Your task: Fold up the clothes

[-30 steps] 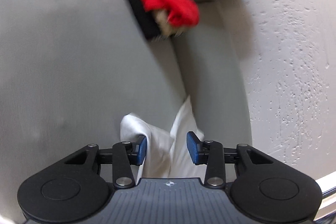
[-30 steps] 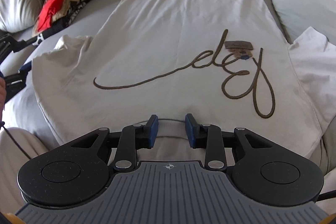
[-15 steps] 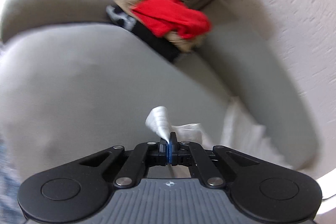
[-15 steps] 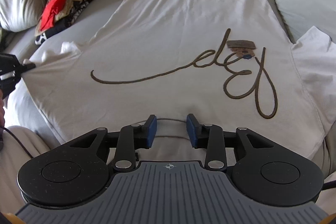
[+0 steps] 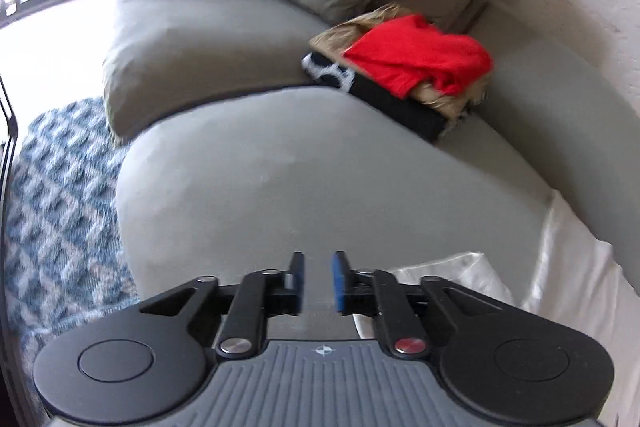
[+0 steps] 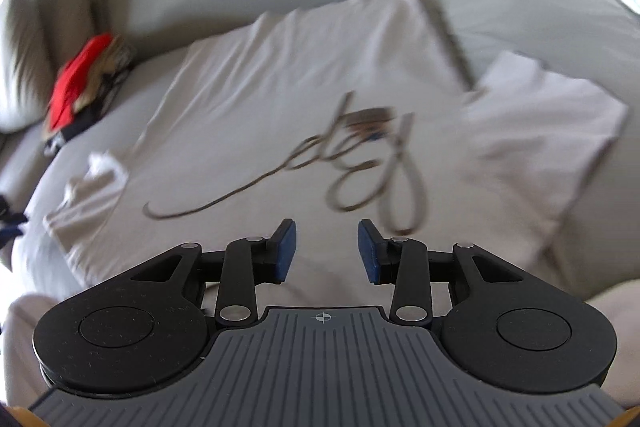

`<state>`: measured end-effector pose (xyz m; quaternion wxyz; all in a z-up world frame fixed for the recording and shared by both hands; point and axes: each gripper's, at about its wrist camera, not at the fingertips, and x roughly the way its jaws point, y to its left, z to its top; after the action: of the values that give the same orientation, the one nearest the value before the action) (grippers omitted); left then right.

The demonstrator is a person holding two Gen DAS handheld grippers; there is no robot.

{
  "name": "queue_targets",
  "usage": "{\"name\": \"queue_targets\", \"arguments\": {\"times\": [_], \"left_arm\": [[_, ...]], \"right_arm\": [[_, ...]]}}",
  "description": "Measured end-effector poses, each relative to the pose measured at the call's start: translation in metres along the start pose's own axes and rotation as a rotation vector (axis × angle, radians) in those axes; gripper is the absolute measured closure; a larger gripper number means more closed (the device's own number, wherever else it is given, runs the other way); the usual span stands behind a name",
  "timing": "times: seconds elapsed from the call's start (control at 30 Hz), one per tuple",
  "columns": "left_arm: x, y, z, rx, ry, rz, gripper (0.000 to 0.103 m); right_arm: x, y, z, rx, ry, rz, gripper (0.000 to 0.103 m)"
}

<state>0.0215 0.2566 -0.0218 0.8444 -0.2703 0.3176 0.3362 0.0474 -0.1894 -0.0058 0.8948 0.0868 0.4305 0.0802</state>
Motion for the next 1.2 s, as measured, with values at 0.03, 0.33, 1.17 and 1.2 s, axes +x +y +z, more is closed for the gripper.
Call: {"name": "queue_targets", "arguments": {"times": [0.03,0.33,1.17,1.2], "left_arm": [[-0.010,-0.005,-0.004,0.039,0.023,-0.040,0.070],[-0.063,-0.089,-0.108,0.482,0.182,-0.322,0.065],[-0.103,-0.107,-0.169,0.717,0.165,-0.238,0.052],[-0.102,-0.109,-0.168,0.714,0.163,-0.241,0.049]], "right_arm": [[-0.002,-0.008,0.001,0.026,0.003,0.010,0.062],[-0.010,-0.036,-0.008,-0.002,-0.031,-0.006,0.099],[-0.043,-0.043,-0.036,-0.025,0.055,-0.018,0.077],[-0.042,-0.038,-0.035,-0.043,0.056,-0.011,0.077]]}}
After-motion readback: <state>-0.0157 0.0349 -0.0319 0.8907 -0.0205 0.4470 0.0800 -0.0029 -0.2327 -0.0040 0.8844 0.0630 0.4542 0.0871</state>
